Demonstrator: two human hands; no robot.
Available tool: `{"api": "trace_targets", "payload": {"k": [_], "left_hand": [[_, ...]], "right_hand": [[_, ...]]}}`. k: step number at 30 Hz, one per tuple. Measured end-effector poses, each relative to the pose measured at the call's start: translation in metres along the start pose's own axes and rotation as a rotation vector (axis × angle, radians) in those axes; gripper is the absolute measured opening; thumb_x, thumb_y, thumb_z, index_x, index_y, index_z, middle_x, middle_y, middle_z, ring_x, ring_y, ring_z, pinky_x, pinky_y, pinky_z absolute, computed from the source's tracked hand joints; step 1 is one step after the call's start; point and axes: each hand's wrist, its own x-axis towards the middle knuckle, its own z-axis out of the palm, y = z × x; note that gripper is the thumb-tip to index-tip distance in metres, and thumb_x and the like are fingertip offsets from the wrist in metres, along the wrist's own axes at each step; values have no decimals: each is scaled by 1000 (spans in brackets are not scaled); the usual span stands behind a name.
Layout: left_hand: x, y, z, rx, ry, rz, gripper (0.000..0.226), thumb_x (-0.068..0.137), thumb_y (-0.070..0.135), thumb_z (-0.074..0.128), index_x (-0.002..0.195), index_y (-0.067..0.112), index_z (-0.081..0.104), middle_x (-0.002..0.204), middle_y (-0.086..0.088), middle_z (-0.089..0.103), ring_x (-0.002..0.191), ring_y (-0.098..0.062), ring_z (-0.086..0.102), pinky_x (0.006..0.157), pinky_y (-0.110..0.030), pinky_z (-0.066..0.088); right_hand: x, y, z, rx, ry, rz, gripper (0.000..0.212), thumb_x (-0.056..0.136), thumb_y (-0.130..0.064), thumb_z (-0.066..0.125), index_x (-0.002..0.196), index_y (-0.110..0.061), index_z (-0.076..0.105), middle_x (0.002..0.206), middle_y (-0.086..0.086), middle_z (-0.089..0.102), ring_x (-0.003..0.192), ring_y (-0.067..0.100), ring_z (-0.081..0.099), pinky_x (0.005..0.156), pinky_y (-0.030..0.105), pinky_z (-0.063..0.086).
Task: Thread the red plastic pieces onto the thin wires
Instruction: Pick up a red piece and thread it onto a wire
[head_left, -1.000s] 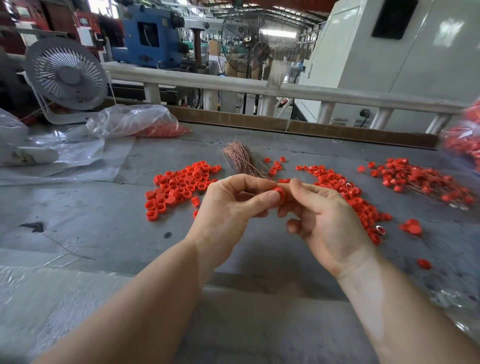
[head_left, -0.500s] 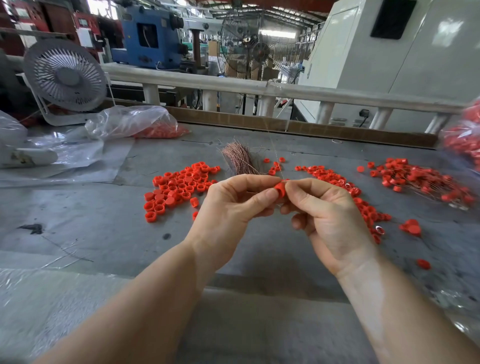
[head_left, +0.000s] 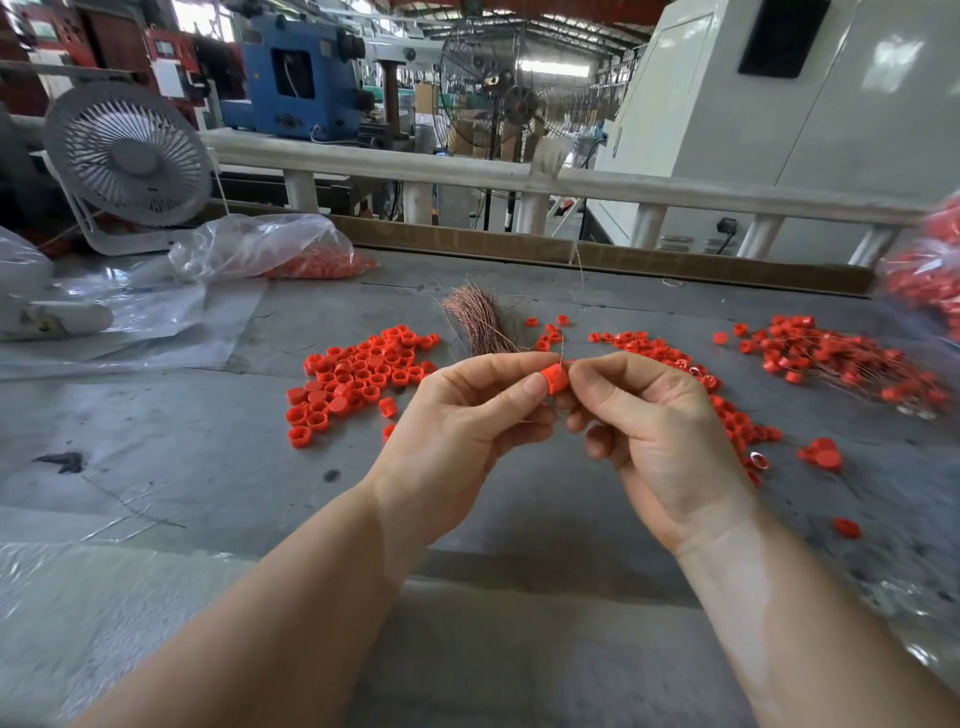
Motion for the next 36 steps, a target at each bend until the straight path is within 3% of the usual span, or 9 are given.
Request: {"api": "trace_targets", "payload": {"k": [4, 8, 15, 20, 25, 29, 33, 36], "left_hand": [[1, -1, -1, 13, 6, -3, 18, 68, 17, 64, 83, 15, 75, 71, -1, 70, 63, -6, 62, 60, -18, 52], [0, -1, 0, 45, -3, 15, 23, 69, 16, 63, 91, 11, 70, 71, -1, 69, 62, -7, 60, 62, -19, 52], [0, -3, 1, 161, 50, 72, 25, 62, 22, 69, 85, 11, 68, 71, -1, 69, 66, -8, 63, 66, -19, 52], [2, -6, 0, 151, 91, 129, 16, 65, 19, 68, 79, 12, 62, 77, -2, 71, 75, -13, 67, 72, -23, 54], [2, -6, 1, 223, 86, 120, 15, 72, 18, 65, 86, 17, 69, 75, 2, 71, 69, -8, 63, 69, -19, 53], [2, -7, 2, 282, 61, 104, 13, 84, 4, 59, 90, 12, 67, 71, 7, 70, 67, -2, 61, 70, -16, 52], [1, -7, 6, 369, 51, 124, 16, 89, 4, 55, 101, 8, 66, 79, -5, 68, 70, -4, 59, 70, -16, 50], [1, -8, 7, 442, 56, 148, 18, 92, 6, 51, 103, 3, 65, 93, -23, 68, 76, -14, 58, 74, -23, 52]], "right_hand": [[-1, -1, 1, -45, -7, -22, 12, 60, -31, 68, 62, -20, 72, 59, 0, 64, 52, 6, 53, 42, 15, 35], [0, 1, 1, -93, 37, -20, 12, 65, -29, 65, 59, -20, 70, 57, -1, 63, 50, 5, 52, 41, 14, 35], [0, 2, 3, -135, 43, -20, 13, 67, -26, 66, 60, -16, 66, 49, -3, 60, 44, 3, 50, 40, 13, 34], [1, 4, 1, -139, 103, -17, 20, 84, -15, 62, 65, -16, 65, 56, 0, 63, 48, 5, 51, 40, 15, 34], [2, 6, 1, -163, 114, 14, 21, 88, -16, 59, 68, -16, 65, 57, -4, 62, 50, 4, 52, 42, 15, 34], [2, 7, 1, -174, 87, 53, 12, 85, -25, 60, 81, -15, 66, 68, -1, 67, 63, 9, 59, 47, 17, 38], [1, 7, 4, -170, -55, 50, 41, 69, -43, 60, 97, -14, 69, 76, 3, 68, 70, 15, 62, 53, 20, 45], [1, 10, 7, -258, -65, -45, 40, 67, -40, 62, 97, -15, 71, 74, 0, 67, 65, 12, 60, 55, 18, 46]]}}
